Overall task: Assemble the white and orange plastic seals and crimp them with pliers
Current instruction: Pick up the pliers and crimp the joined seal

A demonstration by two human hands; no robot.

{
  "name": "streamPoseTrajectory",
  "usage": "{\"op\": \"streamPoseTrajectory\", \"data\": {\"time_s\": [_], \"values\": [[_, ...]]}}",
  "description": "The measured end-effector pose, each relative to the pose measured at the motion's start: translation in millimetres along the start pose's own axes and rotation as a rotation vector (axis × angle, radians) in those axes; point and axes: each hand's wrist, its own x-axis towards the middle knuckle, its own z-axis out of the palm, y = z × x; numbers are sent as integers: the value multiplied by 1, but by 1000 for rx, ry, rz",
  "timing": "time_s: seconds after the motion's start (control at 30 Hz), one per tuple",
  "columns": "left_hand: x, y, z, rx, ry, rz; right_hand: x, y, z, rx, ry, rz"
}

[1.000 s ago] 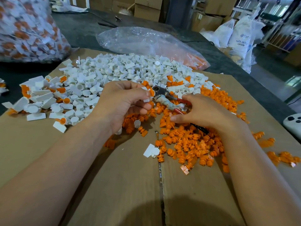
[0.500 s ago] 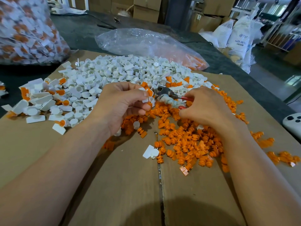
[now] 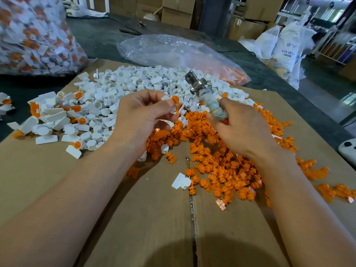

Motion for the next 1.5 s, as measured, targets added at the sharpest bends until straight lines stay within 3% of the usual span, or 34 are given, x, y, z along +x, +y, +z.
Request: {"op": "streamPoseTrajectory", "data": {"time_s": [0.2, 0.43, 0.73, 1.2, 1.5], "values": [[0, 0, -1, 33, 73, 149, -1, -5, 3, 120, -108, -36], [0, -1, -2, 29, 65, 192, -3, -9, 3, 101, -156, -86], [0, -2, 0, 4, 29, 184, -4, -11, 1, 20, -82, -140], [1, -4, -1, -36, 40, 155, -4, -15, 6, 223, -165, -81], [1, -6, -1, -24, 54, 136, -3, -17, 11, 192, -183, -68]]}}
